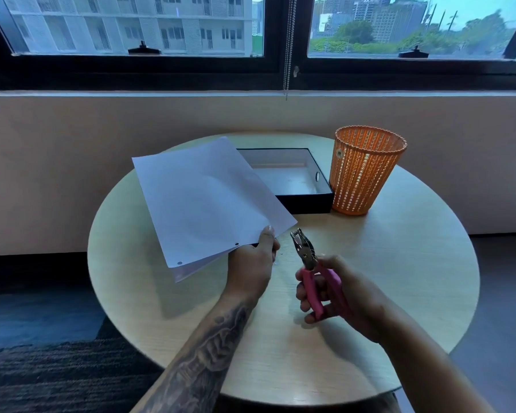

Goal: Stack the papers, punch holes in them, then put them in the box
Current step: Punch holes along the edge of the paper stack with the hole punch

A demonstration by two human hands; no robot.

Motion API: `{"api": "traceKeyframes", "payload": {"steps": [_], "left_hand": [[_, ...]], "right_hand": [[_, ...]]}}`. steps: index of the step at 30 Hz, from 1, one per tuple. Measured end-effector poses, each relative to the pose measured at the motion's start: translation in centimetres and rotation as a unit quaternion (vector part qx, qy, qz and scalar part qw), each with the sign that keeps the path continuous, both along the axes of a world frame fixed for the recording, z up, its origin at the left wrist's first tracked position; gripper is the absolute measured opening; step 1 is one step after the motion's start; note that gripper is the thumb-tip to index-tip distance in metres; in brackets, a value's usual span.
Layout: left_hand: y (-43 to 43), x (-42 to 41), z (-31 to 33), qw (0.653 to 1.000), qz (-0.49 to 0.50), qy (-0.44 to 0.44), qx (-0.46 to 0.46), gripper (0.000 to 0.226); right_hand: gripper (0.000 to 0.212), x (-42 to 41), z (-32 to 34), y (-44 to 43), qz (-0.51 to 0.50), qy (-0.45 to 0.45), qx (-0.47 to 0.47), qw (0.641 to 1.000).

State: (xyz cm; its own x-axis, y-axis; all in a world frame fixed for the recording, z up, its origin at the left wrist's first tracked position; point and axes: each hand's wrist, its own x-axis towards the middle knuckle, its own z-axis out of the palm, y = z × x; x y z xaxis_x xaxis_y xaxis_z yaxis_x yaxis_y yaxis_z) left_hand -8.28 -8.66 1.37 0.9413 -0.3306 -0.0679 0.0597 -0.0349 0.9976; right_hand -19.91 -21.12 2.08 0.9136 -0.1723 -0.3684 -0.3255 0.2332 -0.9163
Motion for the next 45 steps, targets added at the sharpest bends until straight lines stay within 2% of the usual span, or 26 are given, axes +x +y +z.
{"api": "traceKeyframes", "payload": {"steps": [5, 14, 19, 24, 29, 37, 45], "left_hand": [[0.0, 0.0, -0.2, 1.0, -0.003, -0.012, 0.015, 0.054], [0.2, 0.2, -0.2, 0.999, -0.006, -0.029, 0.041, 0.05], [0.4, 0.1, 0.0, 0.997, -0.014, -0.036, 0.07, 0.053], [0.5, 0.1, 0.0, 0.993, -0.021, -0.075, 0.087, 0.051], [0.6, 0.3, -0.2, 0.991, -0.019, -0.09, 0.096, 0.049], [0.7, 0.4, -0.3, 0.986, -0.02, -0.109, 0.124, 0.052], [0.5, 0.3, -0.7, 0.986, -0.027, -0.13, 0.104, 0.045]], "right_hand": [[0.062, 0.3, -0.1, 0.5, -0.012, -0.001, -0.062, 0.998], [0.046, 0.4, 0.4, 1.0, -0.027, 0.007, -0.153, 0.988], [0.048, 0.6, 0.6, 1.0, -0.023, 0.013, -0.156, 0.987], [0.06, 0.7, 0.5, 0.9, -0.019, 0.01, -0.152, 0.988], [0.05, 0.6, 0.6, 0.8, -0.007, 0.006, -0.16, 0.987], [0.065, 0.9, 0.5, 0.7, -0.003, 0.024, -0.148, 0.989], [0.057, 1.2, 0.8, 0.8, 0.014, 0.027, -0.14, 0.99]]}}
